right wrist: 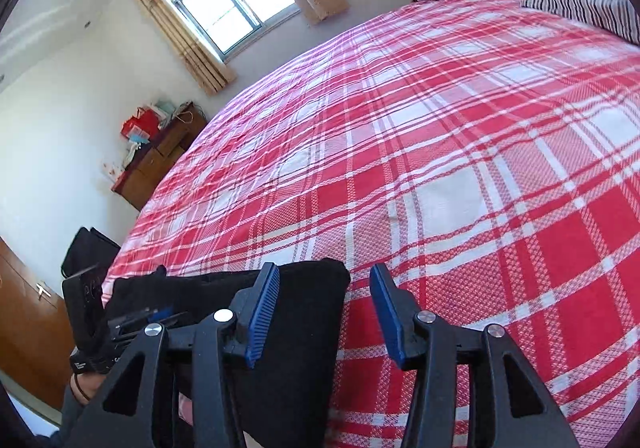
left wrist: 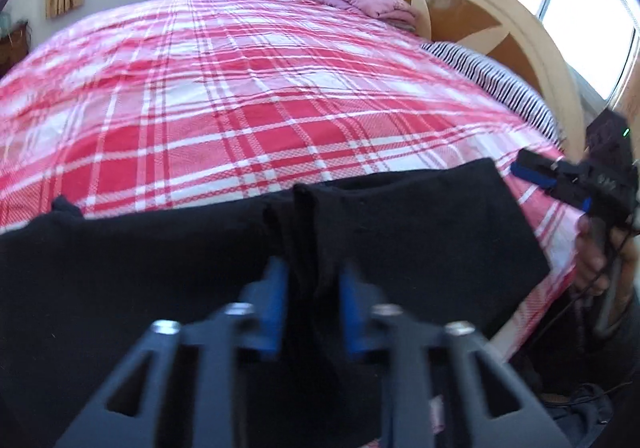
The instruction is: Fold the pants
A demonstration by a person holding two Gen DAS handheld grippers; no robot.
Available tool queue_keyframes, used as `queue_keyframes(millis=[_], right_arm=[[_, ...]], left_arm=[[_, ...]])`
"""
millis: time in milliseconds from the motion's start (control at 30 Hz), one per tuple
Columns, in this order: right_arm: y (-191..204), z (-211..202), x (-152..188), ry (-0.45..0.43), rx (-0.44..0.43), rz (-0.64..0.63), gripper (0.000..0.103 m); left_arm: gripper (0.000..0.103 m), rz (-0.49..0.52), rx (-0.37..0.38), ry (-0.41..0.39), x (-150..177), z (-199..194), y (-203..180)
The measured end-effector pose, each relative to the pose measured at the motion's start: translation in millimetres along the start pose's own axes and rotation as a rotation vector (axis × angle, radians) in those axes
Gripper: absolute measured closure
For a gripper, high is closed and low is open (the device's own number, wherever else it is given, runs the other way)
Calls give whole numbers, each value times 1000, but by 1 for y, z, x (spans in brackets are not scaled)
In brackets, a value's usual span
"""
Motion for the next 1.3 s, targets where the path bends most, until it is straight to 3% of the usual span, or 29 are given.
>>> queue_keyframes(millis=[233,367,500,700,933,1100,1133,1200,1300], right_arm=[[28,-3,9,-31,-4,-104,52],[48,-14,15,-77,-57,-205,48],[59,5,17,-21,-98,-233,41],[44,61,12,135,-3,-204,41],[48,22,18,108,-81,-216,41],[51,16,51,268,-186,-313,40],[49,26,59,326,-157,-339,40],[48,35,67,337,-48,-382,40],[57,26,65,328,-33,-397,40]], left_arm=[[89,-55,78,-26,9,-25,7],[90,-74,49,-20,12,-29,15],[90,-97,31,0,13,-17,23],[89,-113,45,-10,14,-15,31],[89,-101,67,-44,14,-32,38],[89,-90,27,-33,13,-36,42],[89,-85,11,-15,14,-30,42],[89,-90,14,10,16,-20,43],[89,-72,-3,15,17,-17,41]])
Point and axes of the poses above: each gripper's, at about its wrist camera, not at the fingertips, and z roughly the way its jaws point, y to its left, x to its underside, the point moved 2 cm from there along z, roughly the way its jaws point, and after that the axes turned 13 degrees about y, right-handed, at the moved point
